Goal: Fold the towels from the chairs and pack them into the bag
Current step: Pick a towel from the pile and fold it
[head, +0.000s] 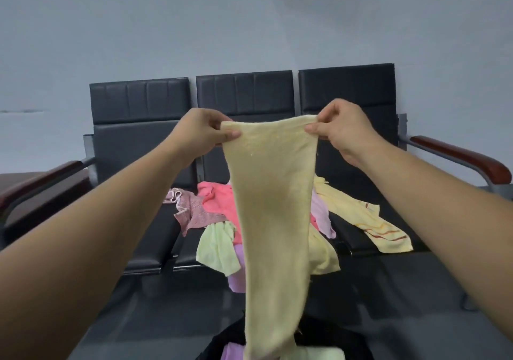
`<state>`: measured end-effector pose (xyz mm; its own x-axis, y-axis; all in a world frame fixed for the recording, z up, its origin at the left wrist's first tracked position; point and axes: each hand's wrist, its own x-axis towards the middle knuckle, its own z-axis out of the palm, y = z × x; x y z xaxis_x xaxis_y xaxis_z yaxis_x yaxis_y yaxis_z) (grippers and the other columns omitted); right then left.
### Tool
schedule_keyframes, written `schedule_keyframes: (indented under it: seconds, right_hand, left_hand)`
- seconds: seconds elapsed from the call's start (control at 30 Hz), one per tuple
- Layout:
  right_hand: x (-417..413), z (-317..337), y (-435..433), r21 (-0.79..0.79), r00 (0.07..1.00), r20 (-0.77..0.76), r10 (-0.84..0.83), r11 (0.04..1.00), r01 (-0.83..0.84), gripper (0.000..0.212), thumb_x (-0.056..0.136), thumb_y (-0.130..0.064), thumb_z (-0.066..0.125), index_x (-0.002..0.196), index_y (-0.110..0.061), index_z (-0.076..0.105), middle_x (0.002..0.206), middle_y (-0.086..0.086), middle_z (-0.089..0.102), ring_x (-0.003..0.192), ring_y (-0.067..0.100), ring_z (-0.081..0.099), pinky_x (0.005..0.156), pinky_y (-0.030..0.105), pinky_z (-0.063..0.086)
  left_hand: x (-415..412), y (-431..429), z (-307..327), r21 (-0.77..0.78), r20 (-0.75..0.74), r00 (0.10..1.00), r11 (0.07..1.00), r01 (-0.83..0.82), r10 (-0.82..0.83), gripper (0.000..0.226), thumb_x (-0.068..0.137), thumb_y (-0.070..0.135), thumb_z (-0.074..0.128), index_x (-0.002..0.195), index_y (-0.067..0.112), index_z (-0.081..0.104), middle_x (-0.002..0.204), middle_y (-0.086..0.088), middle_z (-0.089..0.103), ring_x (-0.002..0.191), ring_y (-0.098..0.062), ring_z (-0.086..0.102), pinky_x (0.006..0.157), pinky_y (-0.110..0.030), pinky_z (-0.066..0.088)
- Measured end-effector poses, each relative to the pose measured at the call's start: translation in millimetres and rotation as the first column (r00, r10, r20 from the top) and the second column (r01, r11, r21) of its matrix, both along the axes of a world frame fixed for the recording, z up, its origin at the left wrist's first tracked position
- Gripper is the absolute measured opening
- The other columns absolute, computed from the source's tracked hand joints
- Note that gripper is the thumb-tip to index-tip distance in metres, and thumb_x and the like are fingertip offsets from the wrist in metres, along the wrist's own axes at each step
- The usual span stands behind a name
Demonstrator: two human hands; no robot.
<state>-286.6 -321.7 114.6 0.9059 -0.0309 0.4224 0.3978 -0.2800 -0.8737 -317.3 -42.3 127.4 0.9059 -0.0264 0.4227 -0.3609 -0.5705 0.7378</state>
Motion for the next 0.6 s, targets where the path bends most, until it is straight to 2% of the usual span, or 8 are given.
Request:
schedule_keyframes:
  seconds: [0.07, 0.1, 0.2, 0.3, 0.37, 0.43, 0.53, 0.6]
  right_hand:
    - [-2, -6, 1, 0.011, 0.998, -0.036, 0.052, 0.999, -0.052, 0.038, 0.085, -0.001, 0.08, 0.118, -0.012, 0.066, 0.106, 0.015, 0.073, 0.1, 0.024, 0.073, 0.093, 0.036, 0.06]
    - [-2, -9, 1, 0.024, 0.996, -0.06, 0.071, 0.997, -0.07, 0.04, 0.084, -0.001, 0.08, 0.121, -0.009, 0.068, 0.106, 0.013, 0.074, 0.1, 0.023, 0.073, 0.093, 0.035, 0.06]
    - [-1, -18, -1, 0.123, 0.984, -0.099, 0.145, 0.983, -0.133, 0.023, 0.084, -0.005, 0.08, 0.107, -0.006, 0.077, 0.102, 0.007, 0.078, 0.101, 0.023, 0.074, 0.095, 0.037, 0.059]
    - [-5, -33, 2, 0.288, 0.906, -0.162, 0.391, 0.897, -0.335, 0.025, 0.087, -0.01, 0.077, 0.111, -0.008, 0.074, 0.103, 0.008, 0.076, 0.097, 0.026, 0.07, 0.096, 0.045, 0.056]
    - [-7, -47, 12, 0.333, 0.811, -0.22, 0.542, 0.823, -0.46, 0.021, 0.084, -0.014, 0.077, 0.105, -0.014, 0.073, 0.098, 0.006, 0.074, 0.089, 0.025, 0.07, 0.09, 0.05, 0.055]
    - [-8, -64, 24, 0.339, 0.742, -0.278, 0.609, 0.786, -0.518, 0.016, 0.086, -0.013, 0.074, 0.102, -0.015, 0.07, 0.093, 0.004, 0.073, 0.084, 0.025, 0.069, 0.082, 0.048, 0.056]
    - [-7, -80, 36, 0.332, 0.759, -0.309, 0.573, 0.813, -0.479, 0.01, 0.091, -0.009, 0.071, 0.101, -0.014, 0.072, 0.092, 0.004, 0.074, 0.081, 0.023, 0.068, 0.069, 0.037, 0.057]
    - [-5, -83, 39, 0.388, 0.786, -0.293, 0.544, 0.819, -0.422, 0.019, 0.092, -0.008, 0.071, 0.111, -0.006, 0.072, 0.095, 0.008, 0.073, 0.085, 0.025, 0.068, 0.072, 0.038, 0.056]
  left_hand:
    - [0, -3, -9, -0.023, -0.03, 0.999, 1.0, 0.01, -0.011, 0.015, 0.089, 0.024, 0.078, 0.096, 0.011, 0.075, 0.094, -0.01, 0.077, 0.091, -0.028, 0.074, 0.095, -0.05, 0.057]
    - [0, -6, -12, -0.066, -0.04, 0.998, 0.997, 0.036, -0.039, 0.014, 0.092, 0.022, 0.074, 0.095, 0.008, 0.072, 0.095, -0.012, 0.075, 0.088, -0.025, 0.073, 0.094, -0.048, 0.058]
    - [-2, -14, -22, -0.144, -0.044, 0.991, 0.983, 0.119, -0.126, 0.014, 0.102, 0.022, 0.061, 0.099, 0.008, 0.062, 0.086, -0.005, 0.069, 0.077, -0.014, 0.068, 0.077, -0.038, 0.061]
    - [-4, -26, -30, -0.159, -0.045, 0.986, 0.976, 0.149, -0.158, 0.015, 0.104, 0.021, 0.058, 0.091, 0.014, 0.058, 0.076, 0.004, 0.065, 0.065, -0.008, 0.064, 0.062, -0.031, 0.056]
    - [-1, -33, -35, -0.173, -0.062, 0.981, 0.97, 0.173, -0.186, 0.015, 0.103, 0.019, 0.06, 0.088, 0.013, 0.059, 0.077, 0.0, 0.065, 0.067, -0.013, 0.063, 0.067, -0.037, 0.059]
    - [2, -38, -43, -0.147, -0.074, 0.979, 0.973, 0.178, -0.19, 0.015, 0.098, 0.024, 0.064, 0.088, 0.013, 0.061, 0.08, -0.006, 0.066, 0.072, -0.02, 0.063, 0.073, -0.047, 0.058]
    - [9, -38, -58, -0.042, -0.063, 0.992, 0.993, 0.109, -0.112, 0.019, 0.09, 0.034, 0.067, 0.091, 0.016, 0.064, 0.085, -0.013, 0.068, 0.074, -0.025, 0.062, 0.071, -0.055, 0.057]
    - [12, -37, -70, -0.208, -0.043, 0.989, 0.969, 0.131, -0.143, 0.012, 0.094, 0.026, 0.07, 0.094, 0.015, 0.065, 0.086, -0.007, 0.07, 0.076, -0.019, 0.065, 0.072, -0.05, 0.057]
